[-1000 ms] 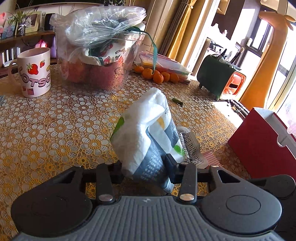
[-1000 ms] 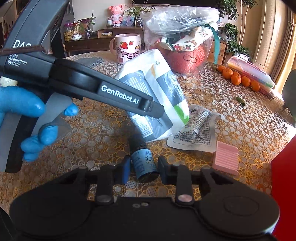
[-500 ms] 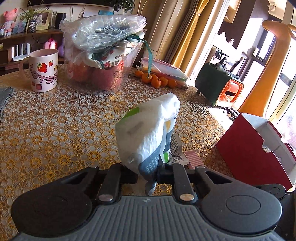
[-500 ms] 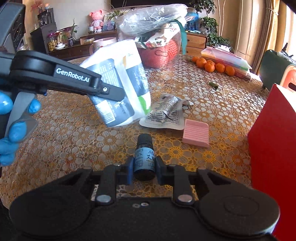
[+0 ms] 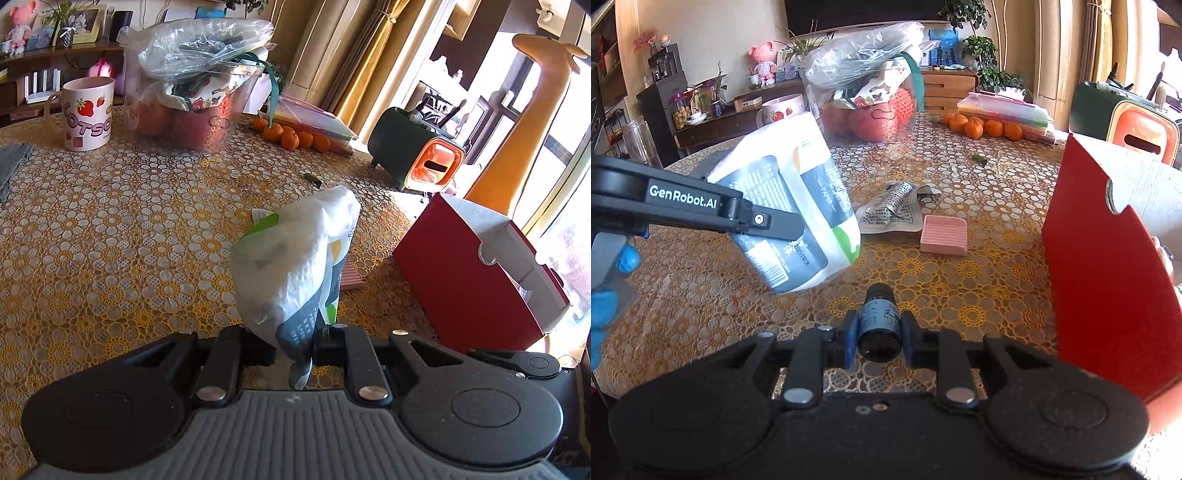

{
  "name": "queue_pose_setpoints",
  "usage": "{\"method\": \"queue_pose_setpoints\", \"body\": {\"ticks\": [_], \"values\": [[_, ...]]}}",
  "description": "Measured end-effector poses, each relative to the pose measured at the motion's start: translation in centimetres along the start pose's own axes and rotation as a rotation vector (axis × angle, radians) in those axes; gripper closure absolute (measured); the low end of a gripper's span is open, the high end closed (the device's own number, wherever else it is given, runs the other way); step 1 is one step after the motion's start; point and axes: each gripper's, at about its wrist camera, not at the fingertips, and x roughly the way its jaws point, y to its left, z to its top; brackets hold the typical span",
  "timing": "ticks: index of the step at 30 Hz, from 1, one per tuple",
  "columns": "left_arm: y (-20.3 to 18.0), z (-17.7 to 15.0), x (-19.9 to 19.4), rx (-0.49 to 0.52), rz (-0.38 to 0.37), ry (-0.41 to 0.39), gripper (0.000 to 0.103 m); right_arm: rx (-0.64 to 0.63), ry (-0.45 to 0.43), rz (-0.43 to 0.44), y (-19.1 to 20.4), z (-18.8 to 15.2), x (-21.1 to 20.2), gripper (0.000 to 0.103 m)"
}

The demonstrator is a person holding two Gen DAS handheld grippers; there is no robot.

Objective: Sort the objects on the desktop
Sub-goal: 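Carry the package and the blue bottle over the red box with both tools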

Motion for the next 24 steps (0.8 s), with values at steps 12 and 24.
{"method": "queue_pose_setpoints", "body": {"ticks": [12,24], "values": [[-2.8,-0.7,-2.3,0.0,-0.037,-0.005,0.087,0.026,-0.087,-0.009,-0.9,-0.1,-3.7,0.08],[-6.3,0.7,-4.0,0.022,-0.091,-0.013,0.087,0.05,-0.196,-0.031,-3.1,1.3,-8.2,0.08]]}}
